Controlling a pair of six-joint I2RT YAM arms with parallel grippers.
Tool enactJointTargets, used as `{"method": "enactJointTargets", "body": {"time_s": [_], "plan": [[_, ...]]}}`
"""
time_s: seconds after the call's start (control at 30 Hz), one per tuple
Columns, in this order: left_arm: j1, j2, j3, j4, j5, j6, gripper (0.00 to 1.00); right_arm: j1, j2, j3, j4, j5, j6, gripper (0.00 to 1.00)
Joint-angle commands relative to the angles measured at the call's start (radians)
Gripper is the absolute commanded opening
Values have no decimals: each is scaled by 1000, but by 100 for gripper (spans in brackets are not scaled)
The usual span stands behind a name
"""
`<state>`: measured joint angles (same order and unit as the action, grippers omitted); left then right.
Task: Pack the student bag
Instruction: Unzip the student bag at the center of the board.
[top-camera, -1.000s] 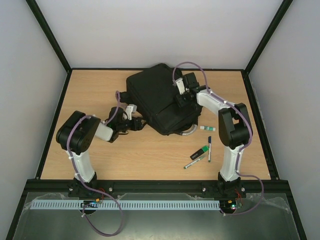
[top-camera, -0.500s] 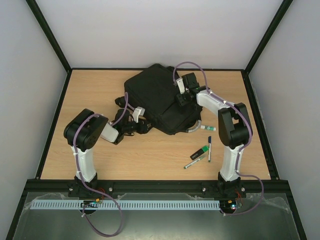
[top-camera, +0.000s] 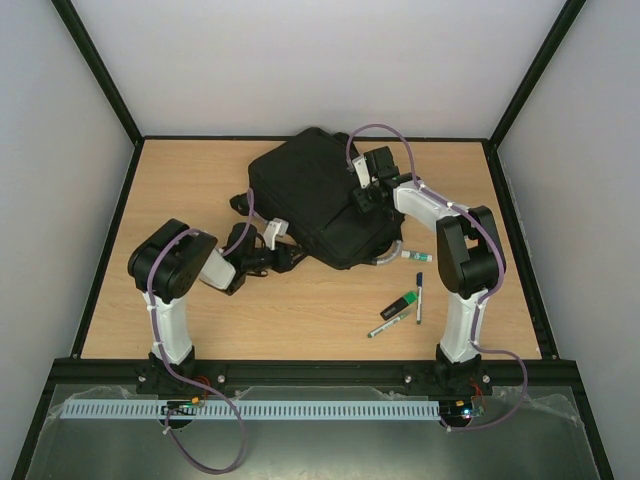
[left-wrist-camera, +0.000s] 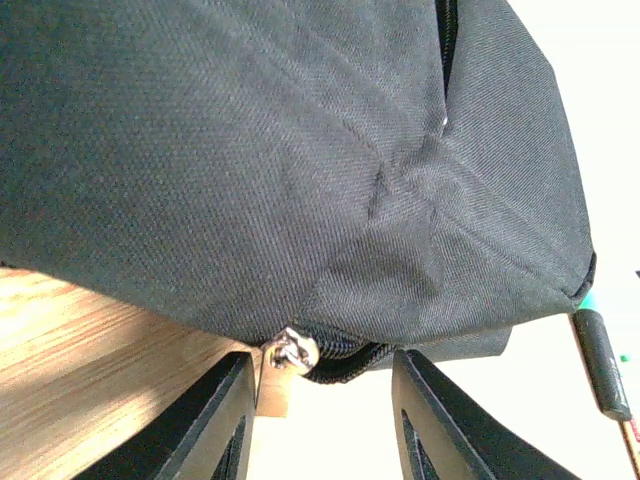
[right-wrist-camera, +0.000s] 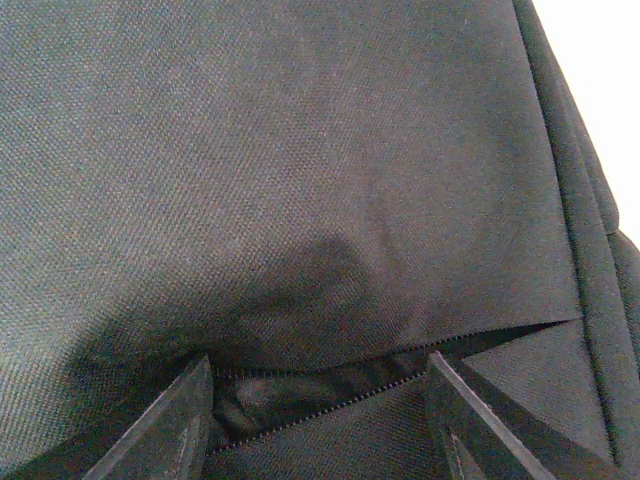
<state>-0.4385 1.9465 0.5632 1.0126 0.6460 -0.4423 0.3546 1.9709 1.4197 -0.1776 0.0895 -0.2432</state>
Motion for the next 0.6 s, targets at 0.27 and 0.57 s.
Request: {"method": "enactJointTargets", "body": {"time_s": [0.27,0.57], "plan": [[-5,-3,-42,108,0,1,28,-11,108,-88,-222,36,-16,59],[-5,5,-39,103,-23,-5,12,-11,106,-91,-223,37,-16,59]]}}
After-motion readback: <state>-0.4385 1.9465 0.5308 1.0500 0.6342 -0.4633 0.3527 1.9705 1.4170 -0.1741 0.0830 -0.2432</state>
